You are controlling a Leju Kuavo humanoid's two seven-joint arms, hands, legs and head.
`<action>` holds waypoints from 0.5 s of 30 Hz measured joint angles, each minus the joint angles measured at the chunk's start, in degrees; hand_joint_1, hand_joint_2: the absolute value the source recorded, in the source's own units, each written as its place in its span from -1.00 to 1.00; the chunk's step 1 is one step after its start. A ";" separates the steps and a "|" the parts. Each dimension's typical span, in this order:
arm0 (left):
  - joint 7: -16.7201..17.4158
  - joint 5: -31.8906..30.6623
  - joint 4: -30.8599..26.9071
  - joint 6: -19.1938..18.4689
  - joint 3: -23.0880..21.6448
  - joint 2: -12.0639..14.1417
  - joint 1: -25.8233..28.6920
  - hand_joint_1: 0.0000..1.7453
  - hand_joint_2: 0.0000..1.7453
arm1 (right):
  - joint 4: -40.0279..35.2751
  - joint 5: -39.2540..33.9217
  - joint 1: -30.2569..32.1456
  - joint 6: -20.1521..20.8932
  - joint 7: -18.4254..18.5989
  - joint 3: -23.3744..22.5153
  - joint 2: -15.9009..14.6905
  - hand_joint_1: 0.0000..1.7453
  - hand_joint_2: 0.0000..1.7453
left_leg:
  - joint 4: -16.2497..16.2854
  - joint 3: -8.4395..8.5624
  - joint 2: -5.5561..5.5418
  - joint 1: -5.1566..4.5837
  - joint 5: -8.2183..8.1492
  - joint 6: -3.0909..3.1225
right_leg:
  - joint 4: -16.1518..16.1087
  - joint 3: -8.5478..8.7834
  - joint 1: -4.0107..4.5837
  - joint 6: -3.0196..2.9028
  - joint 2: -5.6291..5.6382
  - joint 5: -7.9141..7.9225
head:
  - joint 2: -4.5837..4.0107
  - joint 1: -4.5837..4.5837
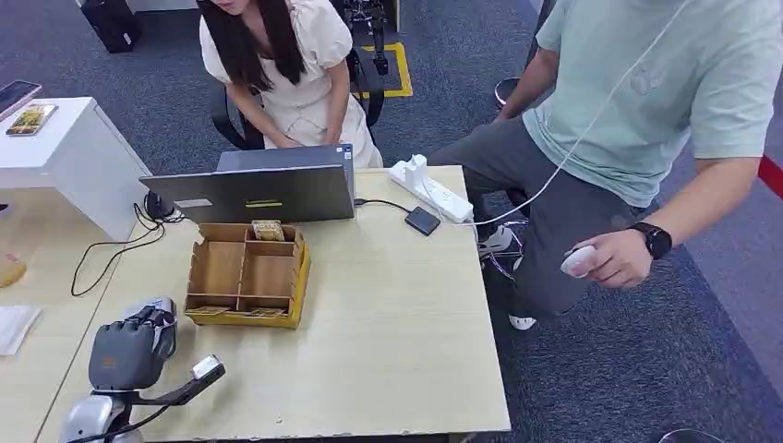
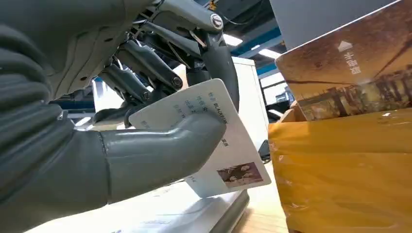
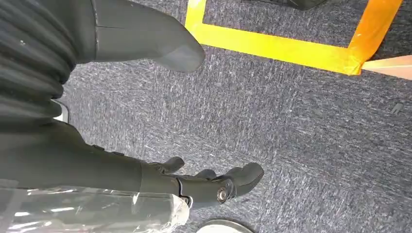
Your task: Pass the card to the sensor for recognition and then transmit it.
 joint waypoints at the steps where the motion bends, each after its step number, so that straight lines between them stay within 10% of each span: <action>1: 0.00 0.00 0.13 0.00 0.07 -0.13 -0.08 1.00 1.00 | 0.00 0.00 0.00 0.00 0.00 0.00 0.00 -1.00 1.00 | 0.00 0.00 0.00 0.00 0.00 0.00 | 0.00 0.00 0.00 0.00 0.00 0.00 | 0.00 0.02; 15: 0.00 -1.97 2.60 0.00 1.77 -1.46 -1.44 1.00 1.00 | 0.00 0.72 -0.01 0.02 0.04 0.00 0.00 -1.00 1.00 | 0.00 0.01 0.00 0.00 0.00 0.00 | 0.00 0.01 0.00 0.00 0.00 0.00 | 0.00 0.02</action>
